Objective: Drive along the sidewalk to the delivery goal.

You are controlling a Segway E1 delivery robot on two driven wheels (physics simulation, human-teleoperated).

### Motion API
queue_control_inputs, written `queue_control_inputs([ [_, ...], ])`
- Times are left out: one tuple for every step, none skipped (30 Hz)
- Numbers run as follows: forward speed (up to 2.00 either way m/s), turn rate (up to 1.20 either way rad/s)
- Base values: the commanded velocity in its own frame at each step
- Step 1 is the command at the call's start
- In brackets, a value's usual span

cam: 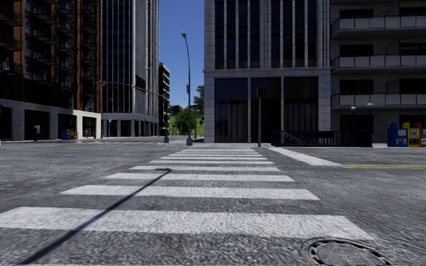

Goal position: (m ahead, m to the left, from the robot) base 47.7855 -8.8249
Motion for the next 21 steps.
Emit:
queue_control_inputs([
  [2.0,0.0],
  [2.0,0.0],
  [2.0,0.0],
  [2.0,0.0],
  [2.0,0.0],
  [2.0,0.0],
  [2.0,0.0],
  [2.0,0.0],
  [2.0,0.0],
  [2.0,0.0],
  [2.0,0.0],
  [2.0,0.0],
  [2.0,0.0],
  [2.0,0.0],
  [2.0,0.0],
  [2.0,0.0],
  [2.0,0.0],
  [2.0,0.0],
  [2.0,0.0],
  [2.0,0.0],
  [2.0,0.0],
])
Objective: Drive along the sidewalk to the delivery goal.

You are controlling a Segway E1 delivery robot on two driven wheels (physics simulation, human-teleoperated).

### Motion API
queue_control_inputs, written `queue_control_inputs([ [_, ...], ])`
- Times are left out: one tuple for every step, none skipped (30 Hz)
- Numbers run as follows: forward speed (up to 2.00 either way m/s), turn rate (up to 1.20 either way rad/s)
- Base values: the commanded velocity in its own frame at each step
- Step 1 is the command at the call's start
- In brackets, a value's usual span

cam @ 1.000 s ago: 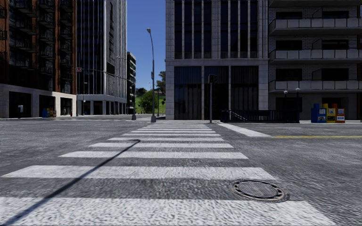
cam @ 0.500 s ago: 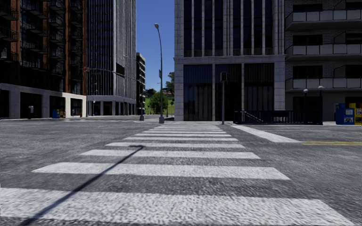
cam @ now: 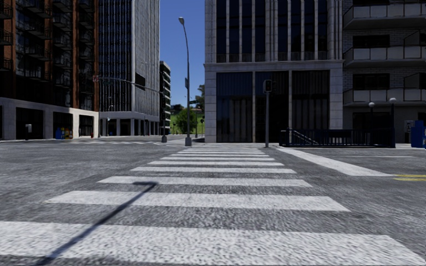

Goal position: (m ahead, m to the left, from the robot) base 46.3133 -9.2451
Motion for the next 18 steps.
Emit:
queue_control_inputs([
  [2.0,0.0],
  [2.0,0.0],
  [2.0,0.0],
  [2.0,0.0],
  [2.0,0.0],
  [2.0,0.0],
  [2.0,0.0],
  [2.0,0.0],
  [2.0,0.0],
  [2.0,-0.06],
  [2.0,-0.06],
  [2.0,-0.12],
  [2.0,-0.16],
  [2.0,-0.16],
  [2.0,-0.17],
  [2.0,-0.18],
  [2.0,-0.2],
  [2.0,-0.2],
])
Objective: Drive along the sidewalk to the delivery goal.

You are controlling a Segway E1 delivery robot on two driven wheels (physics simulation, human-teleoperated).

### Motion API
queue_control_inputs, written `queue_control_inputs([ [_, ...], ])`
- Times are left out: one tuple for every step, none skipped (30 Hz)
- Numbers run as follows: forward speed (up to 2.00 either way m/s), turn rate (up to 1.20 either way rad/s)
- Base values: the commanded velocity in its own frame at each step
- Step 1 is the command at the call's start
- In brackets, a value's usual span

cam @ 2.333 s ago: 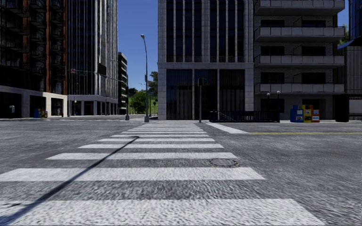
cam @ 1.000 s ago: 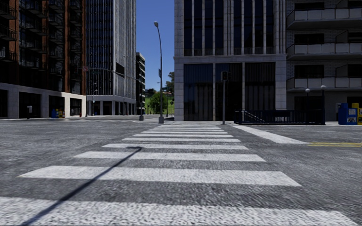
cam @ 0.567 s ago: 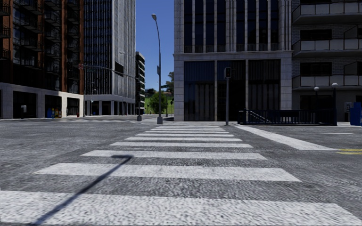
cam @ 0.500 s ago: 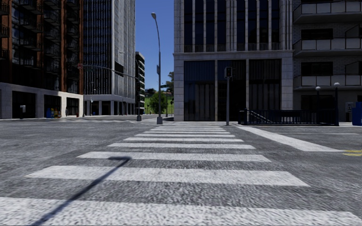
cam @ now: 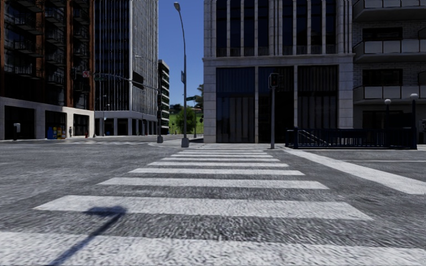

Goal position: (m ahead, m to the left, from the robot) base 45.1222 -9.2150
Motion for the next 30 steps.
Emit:
queue_control_inputs([
  [2.0,-0.22],
  [2.0,-0.24],
  [2.0,-0.24],
  [2.0,-0.24],
  [2.0,-0.25],
  [2.0,-0.06],
  [2.0,0.0],
  [2.0,0.0],
  [2.0,0.0],
  [2.0,0.0],
  [2.0,0.0],
  [2.0,0.0],
  [2.0,0.0],
  [2.0,0.0],
  [2.0,0.0],
  [2.0,0.0],
  [2.0,0.0],
  [2.0,0.0],
  [2.0,0.0],
  [2.0,0.0],
  [2.0,0.0],
  [2.0,0.0],
  [2.0,0.0],
  [2.0,0.0],
  [2.0,0.0],
  [2.0,0.0],
  [2.0,0.0],
  [2.0,0.0],
  [2.0,0.0],
  [2.0,0.0],
])
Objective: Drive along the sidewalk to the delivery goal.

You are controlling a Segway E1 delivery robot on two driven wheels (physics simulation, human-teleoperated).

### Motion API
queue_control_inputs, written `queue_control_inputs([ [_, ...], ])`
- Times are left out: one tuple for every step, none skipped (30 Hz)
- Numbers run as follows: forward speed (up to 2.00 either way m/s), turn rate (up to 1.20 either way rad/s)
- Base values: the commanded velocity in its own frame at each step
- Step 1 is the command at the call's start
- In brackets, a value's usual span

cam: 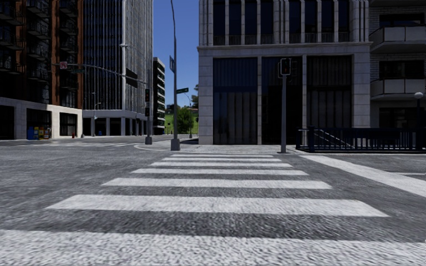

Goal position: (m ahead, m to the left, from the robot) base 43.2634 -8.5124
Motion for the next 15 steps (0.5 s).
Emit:
queue_control_inputs([
  [2.0,0.0],
  [2.0,0.0],
  [2.0,0.0],
  [2.0,0.0],
  [2.0,0.0],
  [2.0,0.0],
  [2.0,0.0],
  [2.0,0.0],
  [2.0,0.0],
  [2.0,0.0],
  [2.0,0.0],
  [2.0,0.0],
  [2.0,0.0],
  [2.0,0.0],
  [2.0,0.0],
])
